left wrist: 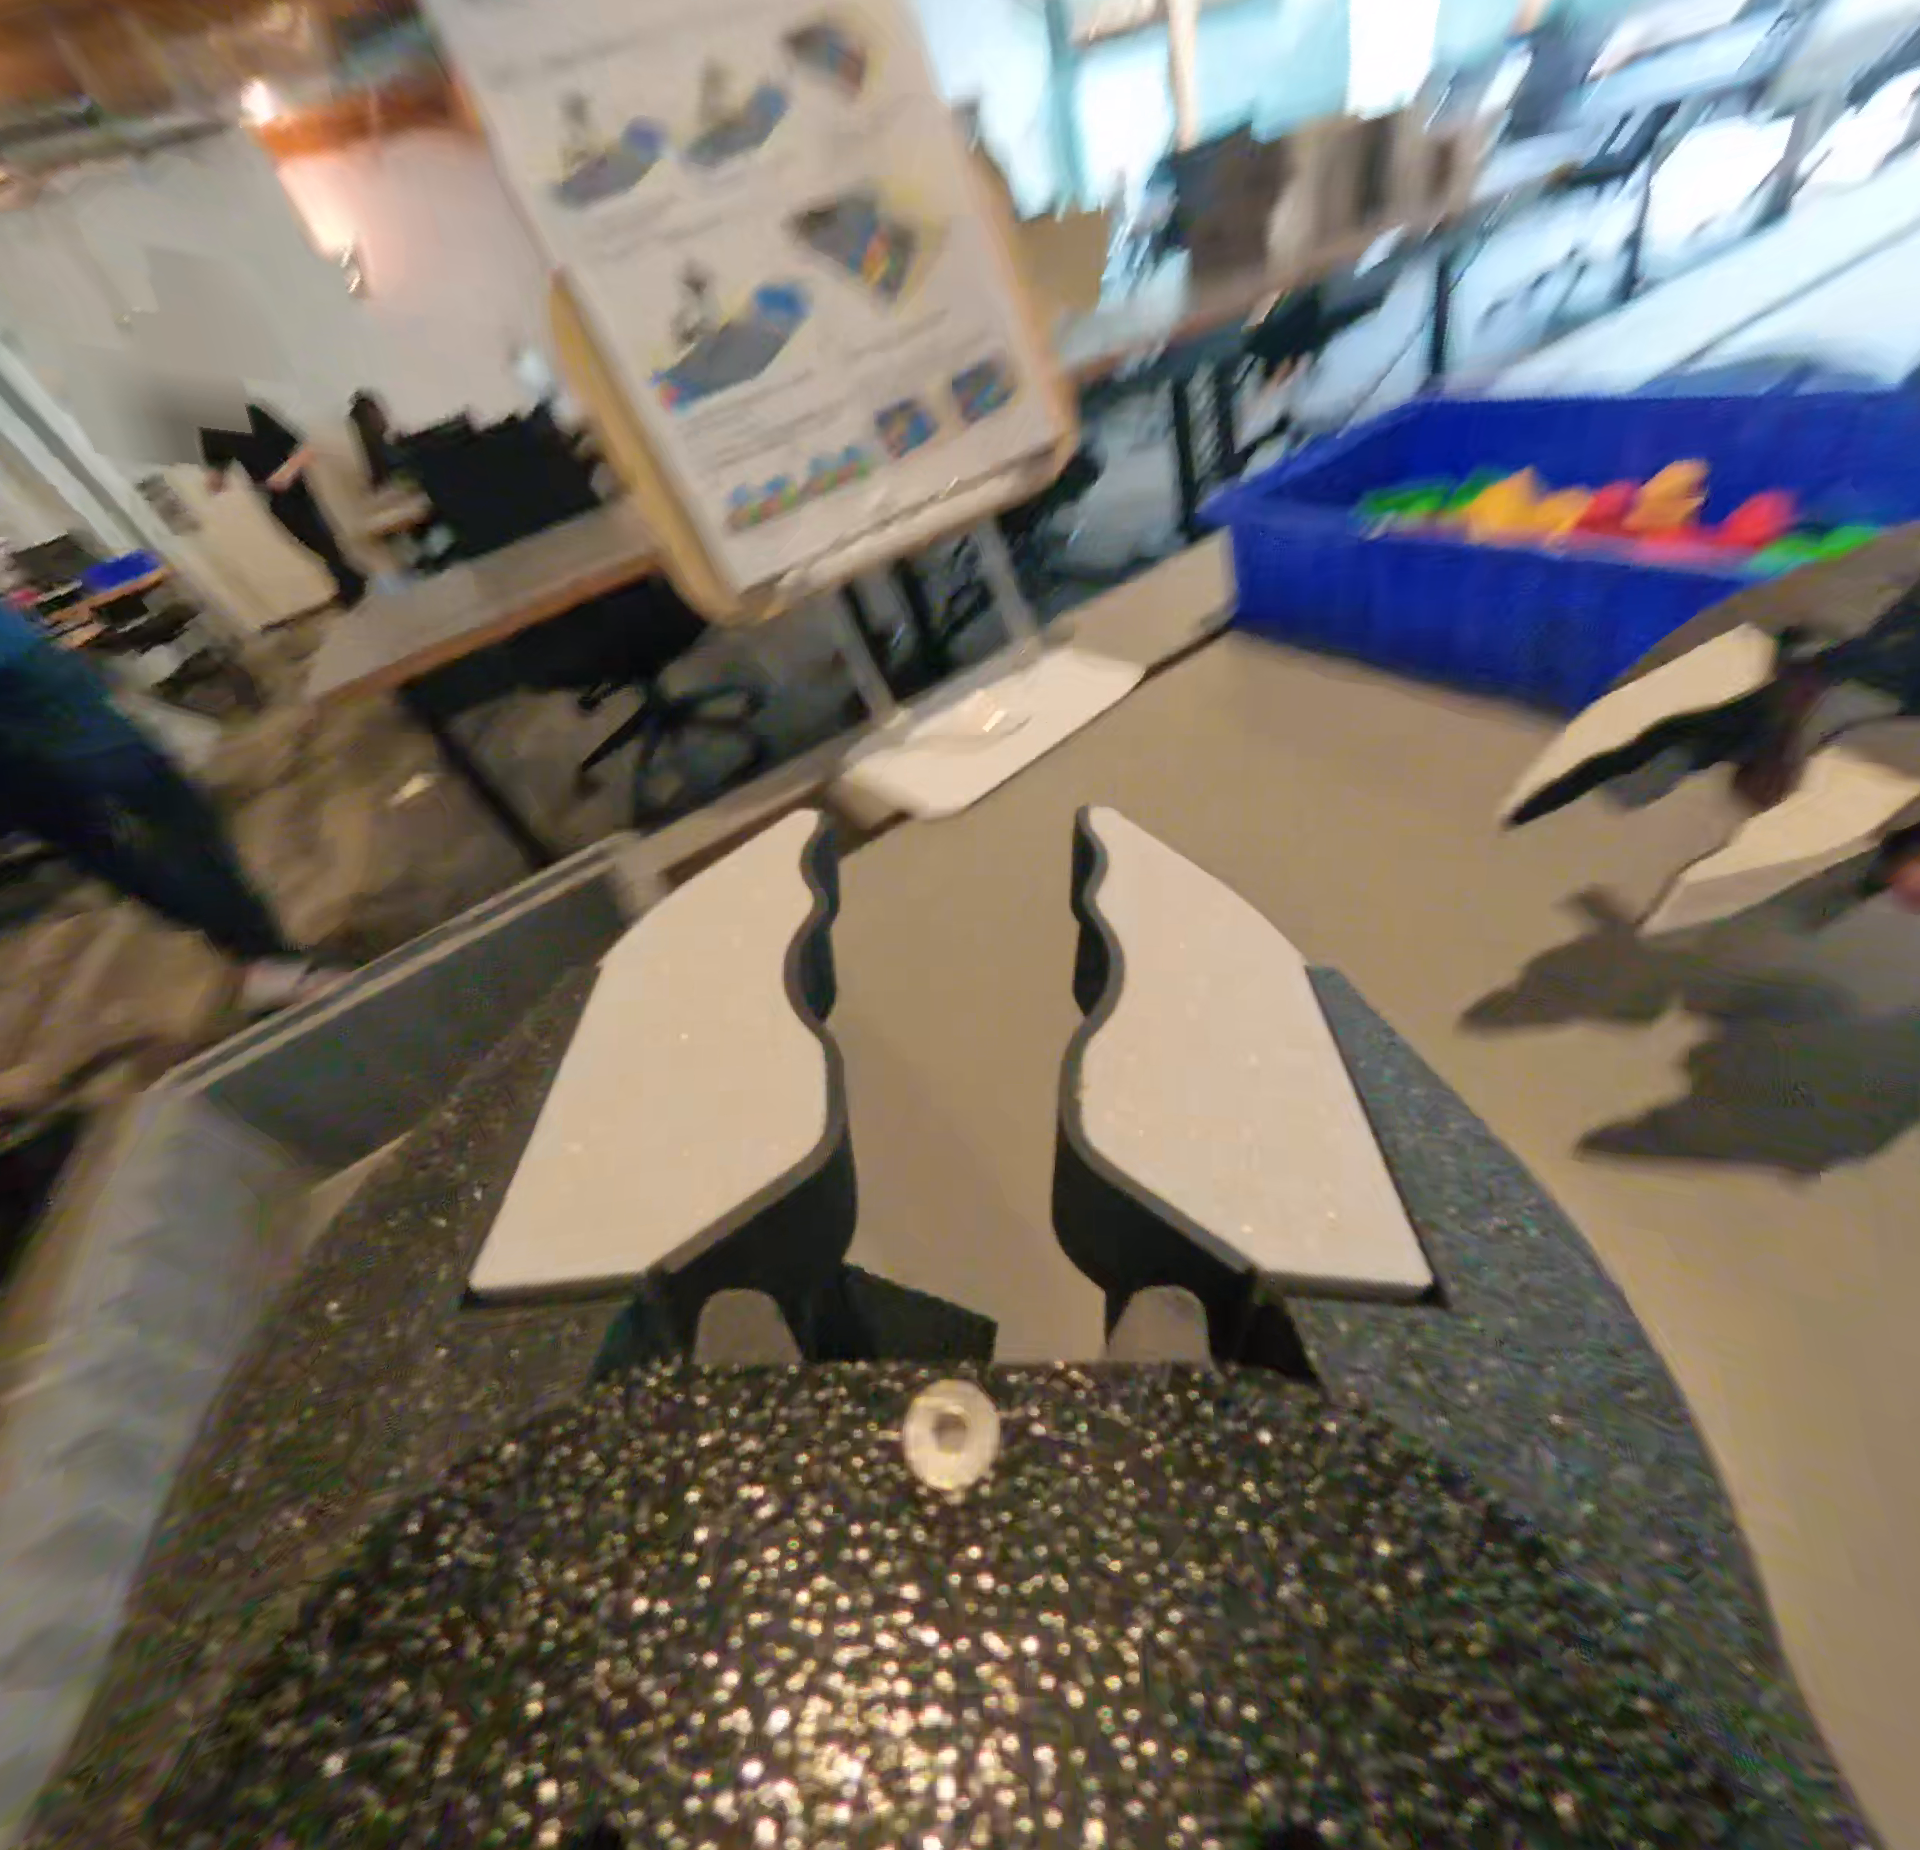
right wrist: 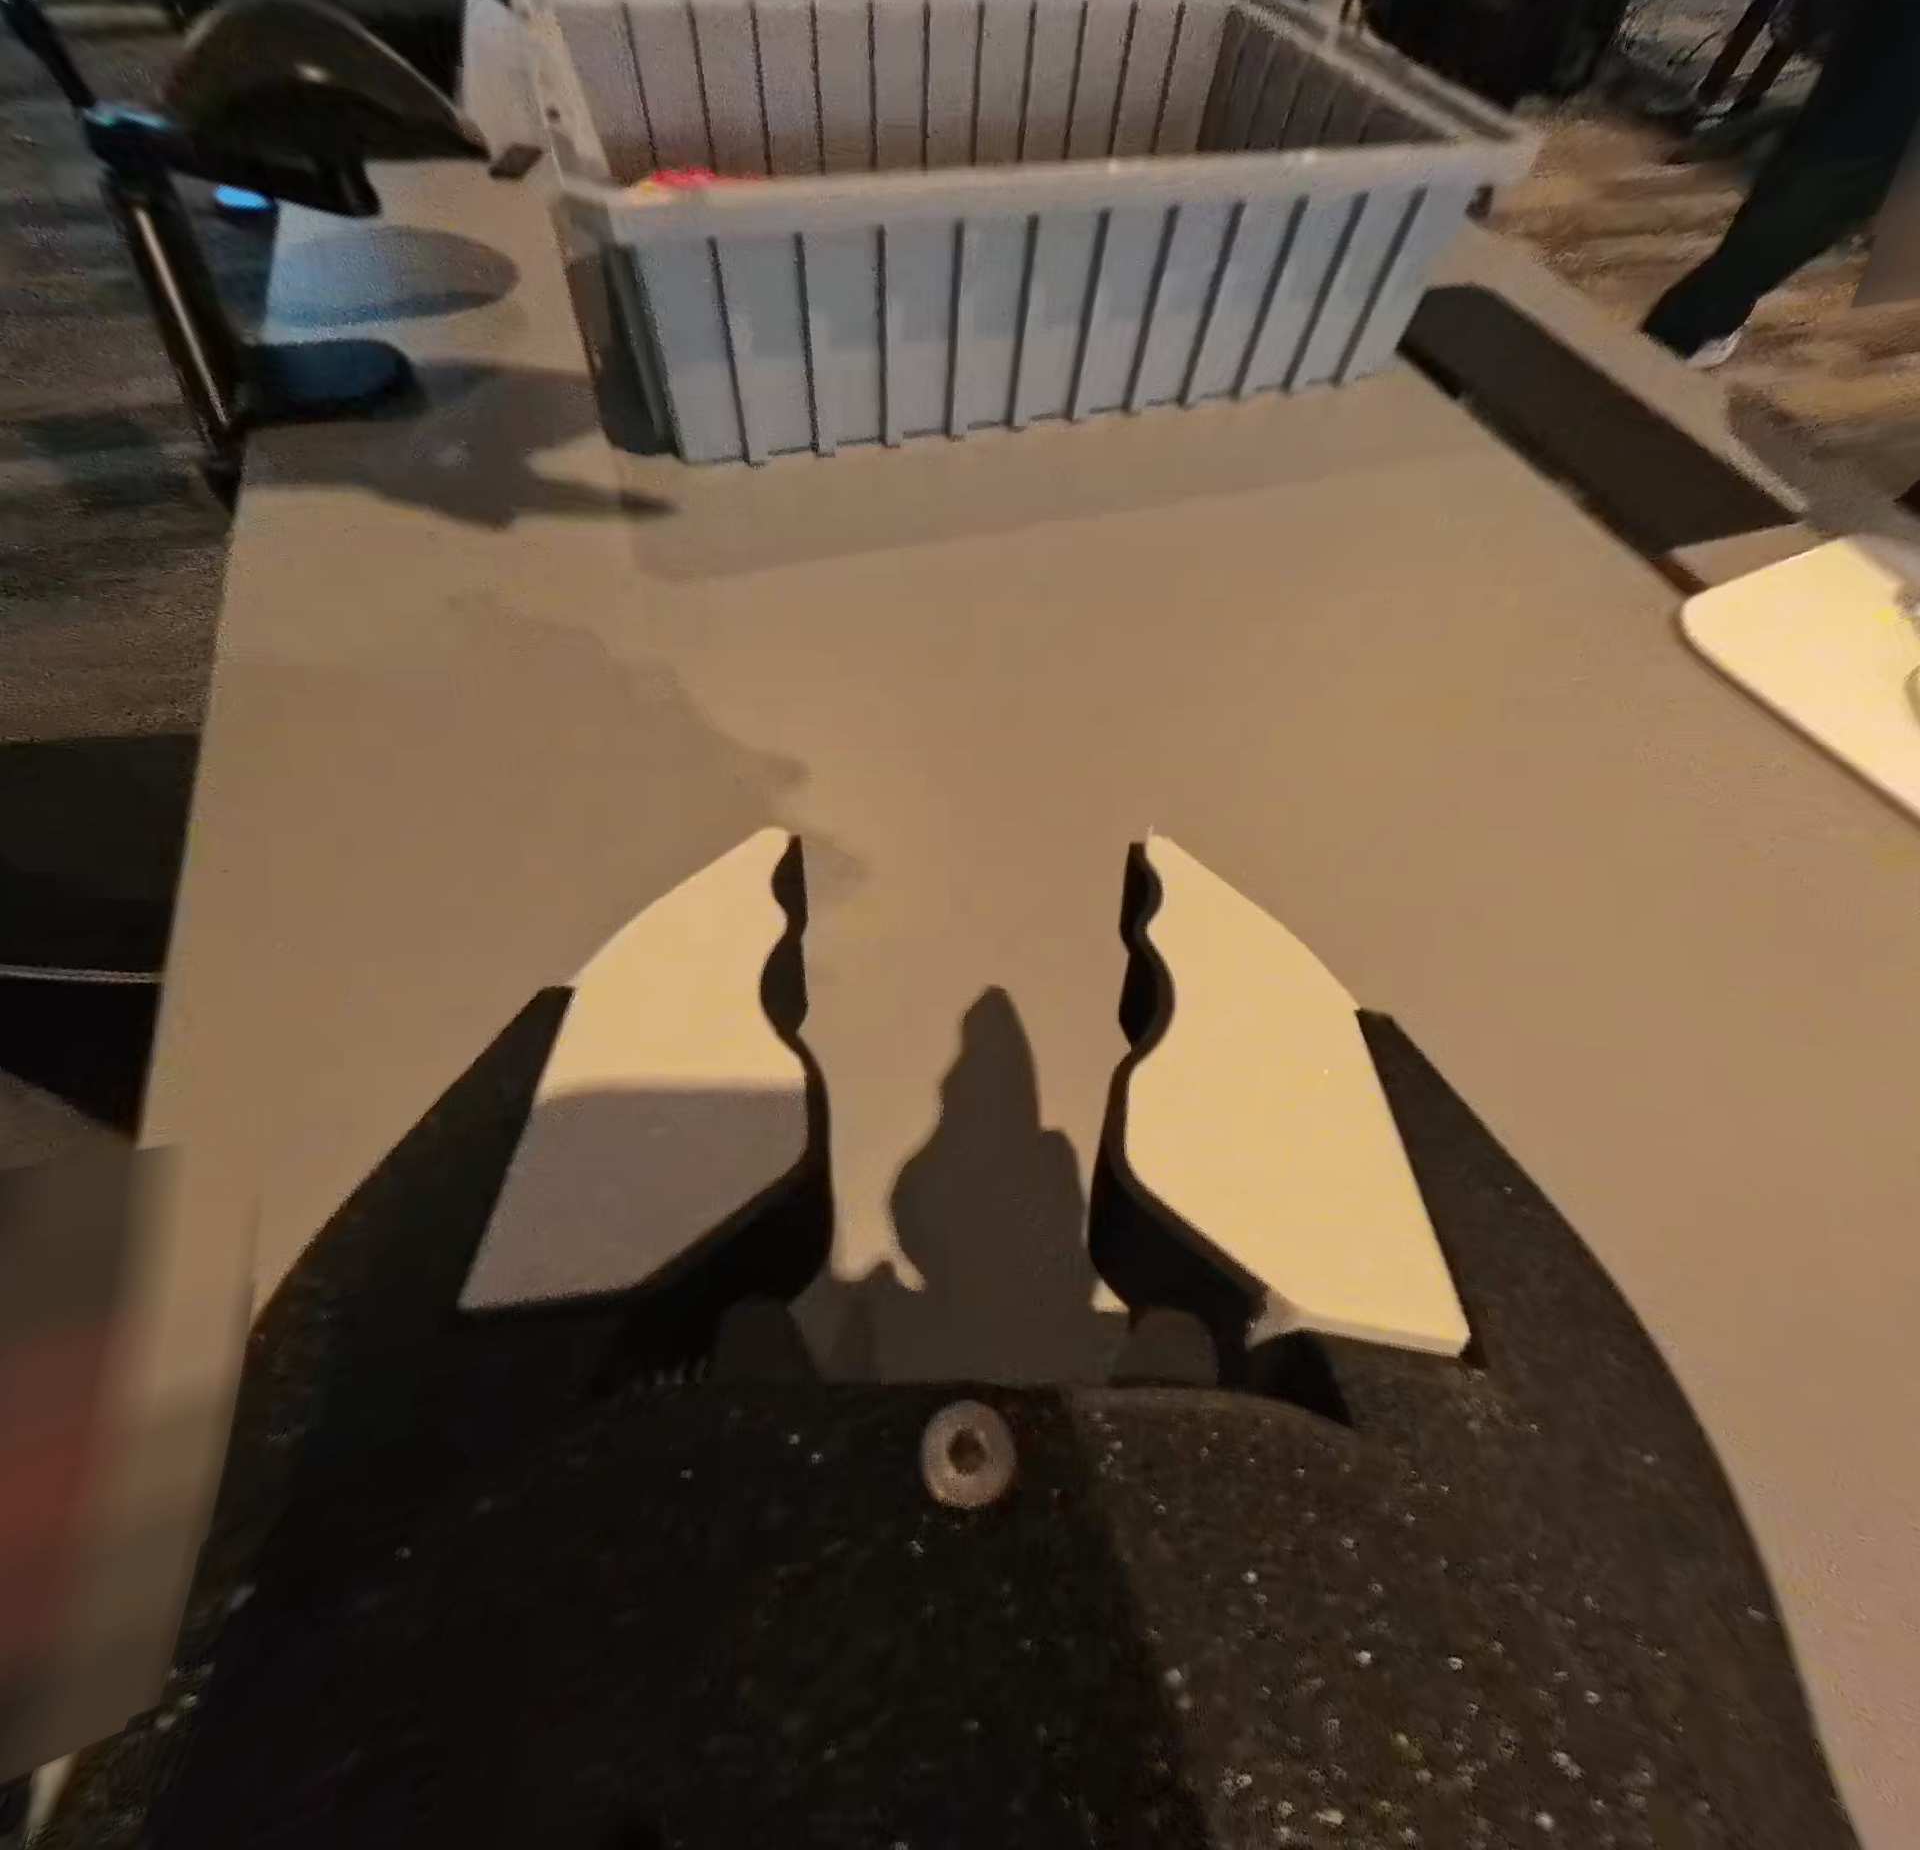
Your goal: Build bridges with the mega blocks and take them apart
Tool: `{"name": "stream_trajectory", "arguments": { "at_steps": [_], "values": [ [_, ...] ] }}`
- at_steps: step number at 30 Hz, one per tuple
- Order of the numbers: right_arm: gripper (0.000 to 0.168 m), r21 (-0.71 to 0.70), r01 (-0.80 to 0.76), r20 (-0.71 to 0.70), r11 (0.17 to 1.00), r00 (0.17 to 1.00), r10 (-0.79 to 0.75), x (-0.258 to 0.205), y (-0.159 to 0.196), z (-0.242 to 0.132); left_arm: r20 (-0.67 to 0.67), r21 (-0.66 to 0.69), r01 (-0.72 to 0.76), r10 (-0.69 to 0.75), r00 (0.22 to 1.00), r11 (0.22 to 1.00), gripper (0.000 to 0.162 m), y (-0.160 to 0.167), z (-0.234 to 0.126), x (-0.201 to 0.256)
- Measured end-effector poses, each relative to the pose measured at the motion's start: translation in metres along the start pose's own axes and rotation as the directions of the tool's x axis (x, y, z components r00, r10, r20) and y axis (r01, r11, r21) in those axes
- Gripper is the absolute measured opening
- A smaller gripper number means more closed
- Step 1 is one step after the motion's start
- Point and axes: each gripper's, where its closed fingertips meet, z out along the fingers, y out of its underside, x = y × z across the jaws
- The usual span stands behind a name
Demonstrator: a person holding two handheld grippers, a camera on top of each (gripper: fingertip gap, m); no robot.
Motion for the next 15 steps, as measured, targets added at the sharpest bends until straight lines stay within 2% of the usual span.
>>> {"name": "stream_trajectory", "arguments": {
  "at_steps": [3, 5, 7, 9, 11, 13, 15],
  "values": [
    [0.057, -0.027, -0.024, 0.017, 0.999, 1.0, 0.024, 0.0, 0.021, 0.018, 0.051, -0.265, -0.073, 0.09, 0.995, 0.961, 0.051, 0.027, -0.03, -0.067],
    [0.057, -0.034, -0.013, 0.038, 0.999, 0.999, 0.014, -0.002, 0.025, 0.021, 0.014, -0.434, -0.13, 0.151, 0.988, 0.891, 0.054, 0.053, -0.038, -0.103],
    [0.054, -0.024, 0.015, 0.037, 1.0, 0.999, -0.014, -0.002, 0.025, 0.019, -0.038, -0.594, -0.129, 0.133, 0.99, 0.794, 0.057, 0.088, -0.038, -0.132],
    [0.053, -0.029, 0.026, 0.034, 0.999, 0.999, -0.025, -0.001, 0.029, 0.019, -0.109, -0.761, -0.12, 0.057, 0.992, 0.637, 0.06, 0.135, -0.04, -0.146],
    [0.053, -0.039, 0.034, 0.036, 0.999, 0.999, -0.032, -0.002, 0.035, 0.019, -0.236, -0.88, -0.216, 0.007, 0.972, 0.423, 0.059, 0.182, -0.052, -0.15],
    [0.052, -0.054, 0.049, 0.031, 0.997, 0.998, -0.047, -0.001, 0.042, 0.019, -0.301, -0.931, -0.277, -0.071, 0.951, 0.237, 0.061, 0.22, -0.064, -0.151],
    [0.051, -0.081, 0.069, 0.03, 0.994, 0.997, -0.066, -0.001, 0.05, 0.021, -0.322, -0.945, -0.312, -0.107, 0.941, 0.097, 0.066, 0.247, -0.073, -0.156]
  ]
}}
